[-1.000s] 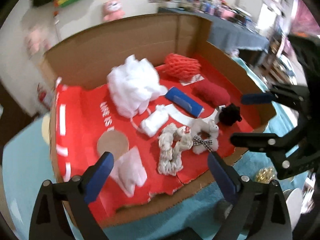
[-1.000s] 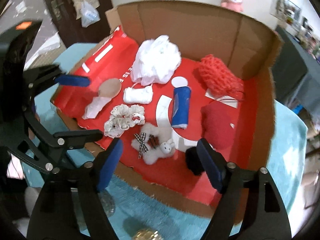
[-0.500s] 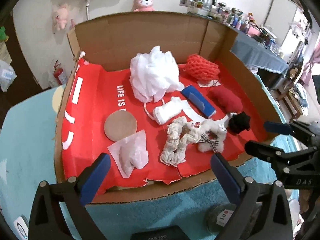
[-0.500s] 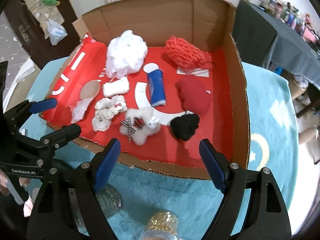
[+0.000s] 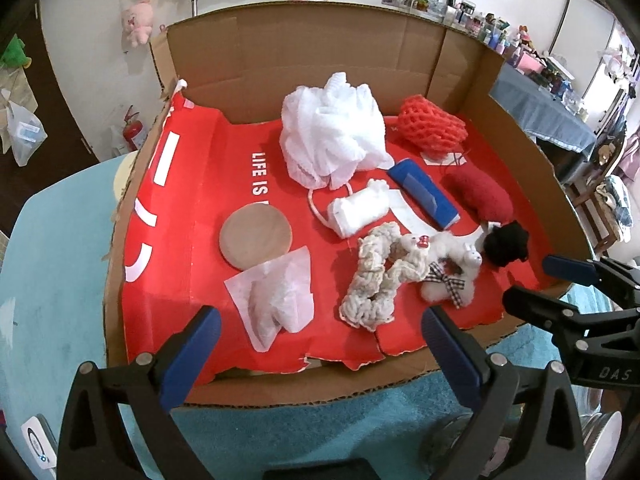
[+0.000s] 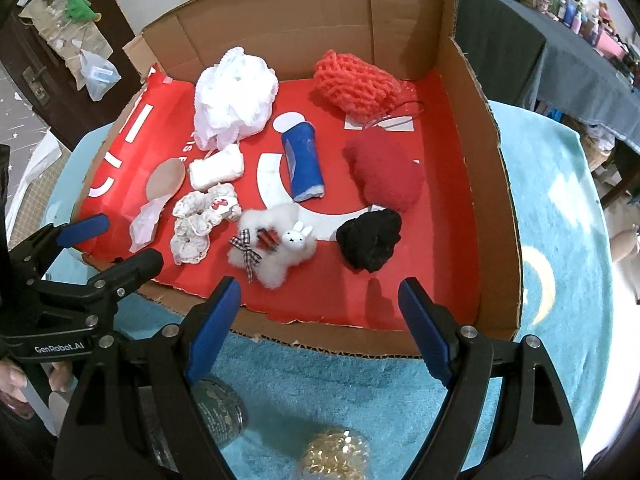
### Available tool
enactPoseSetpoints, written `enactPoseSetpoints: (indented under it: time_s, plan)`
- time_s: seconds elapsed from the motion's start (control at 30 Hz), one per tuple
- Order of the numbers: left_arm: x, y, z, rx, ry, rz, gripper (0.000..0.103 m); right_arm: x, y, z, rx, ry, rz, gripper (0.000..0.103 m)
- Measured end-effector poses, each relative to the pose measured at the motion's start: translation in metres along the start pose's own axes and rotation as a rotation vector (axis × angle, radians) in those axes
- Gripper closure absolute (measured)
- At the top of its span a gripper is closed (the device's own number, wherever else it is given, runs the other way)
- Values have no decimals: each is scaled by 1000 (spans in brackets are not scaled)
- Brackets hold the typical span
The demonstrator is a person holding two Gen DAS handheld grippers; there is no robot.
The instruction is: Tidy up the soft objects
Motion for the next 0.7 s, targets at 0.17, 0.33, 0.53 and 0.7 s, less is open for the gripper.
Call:
enactPoseSetpoints:
  time_s: [0.17,0.33,0.53,0.7]
  plan:
    - [0,1,0,12,0,-10,1,4,2,2,-2,-12,16,22]
    - [3,-1,0,-2,-12,-14,1,6,3,4,-4,-22,27,22]
    - [5,-3,1,-19,-16,-18,1,6,2,4,-3,-21,26,22]
    - [5,-4,1,-19,-21,-14,1,6,2,3,-4,-19,24,22]
Point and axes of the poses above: each gripper's, at about its wrist camera, not at the fingertips, and x roughly the way its jaws point, y to its right, z to its underside, the point moved 6 cm from there along x, roughly the way its jaws point, and after that the axes turned 7 degrees about y, right-handed, at the moved point
